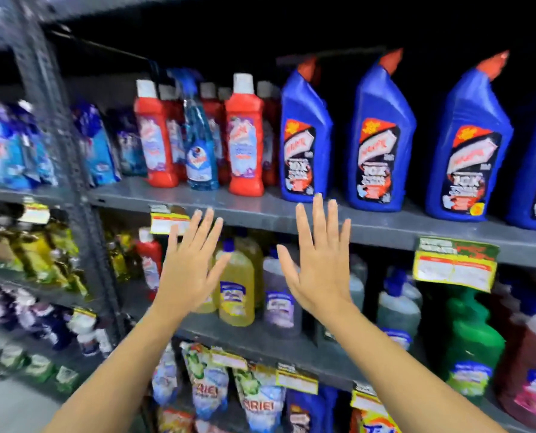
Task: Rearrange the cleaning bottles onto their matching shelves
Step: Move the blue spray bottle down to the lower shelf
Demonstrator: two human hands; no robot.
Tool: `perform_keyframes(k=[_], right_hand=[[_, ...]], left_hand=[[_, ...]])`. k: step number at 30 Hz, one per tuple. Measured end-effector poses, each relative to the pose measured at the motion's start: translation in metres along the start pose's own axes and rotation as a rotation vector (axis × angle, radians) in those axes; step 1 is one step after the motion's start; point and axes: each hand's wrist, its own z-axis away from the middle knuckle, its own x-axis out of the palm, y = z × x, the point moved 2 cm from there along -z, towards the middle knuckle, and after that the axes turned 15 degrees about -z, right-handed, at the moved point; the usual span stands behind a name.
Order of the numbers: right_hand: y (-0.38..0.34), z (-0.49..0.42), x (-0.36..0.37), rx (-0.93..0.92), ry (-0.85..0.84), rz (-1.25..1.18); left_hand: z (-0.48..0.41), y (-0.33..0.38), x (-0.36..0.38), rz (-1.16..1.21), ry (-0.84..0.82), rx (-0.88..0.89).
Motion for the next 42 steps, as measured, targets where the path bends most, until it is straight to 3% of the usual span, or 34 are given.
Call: perform_keyframes(k=[9, 19, 29, 36, 42], right_hand=[[-0.083, -0.072, 0.113, 0.057, -0.058, 0.006], [-0.115, -0.141, 0.191, 0.035, -0.04, -0.066], [-0.109, -0.172, 0.22, 0.057, -0.024, -0.052], [-0.106, -0.17, 0.221, 0.216, 0.009, -0.101], [-0.105, -0.171, 0.219, 0.294, 0.05, -0.176]], left_hand=[[-0.018, -0.131, 0.026, -0.061, 0.05, 0.094], [-0.058, -0.199, 0.076, -0.025, 0.106, 0.066], [-0.09, -0.231, 0.097, 0.033, 0.13, 0.073], [-0.093, -0.24, 0.113, 0.14, 0.099, 0.193], [-0.095, -0.244, 0.112, 0.184, 0.098, 0.194]])
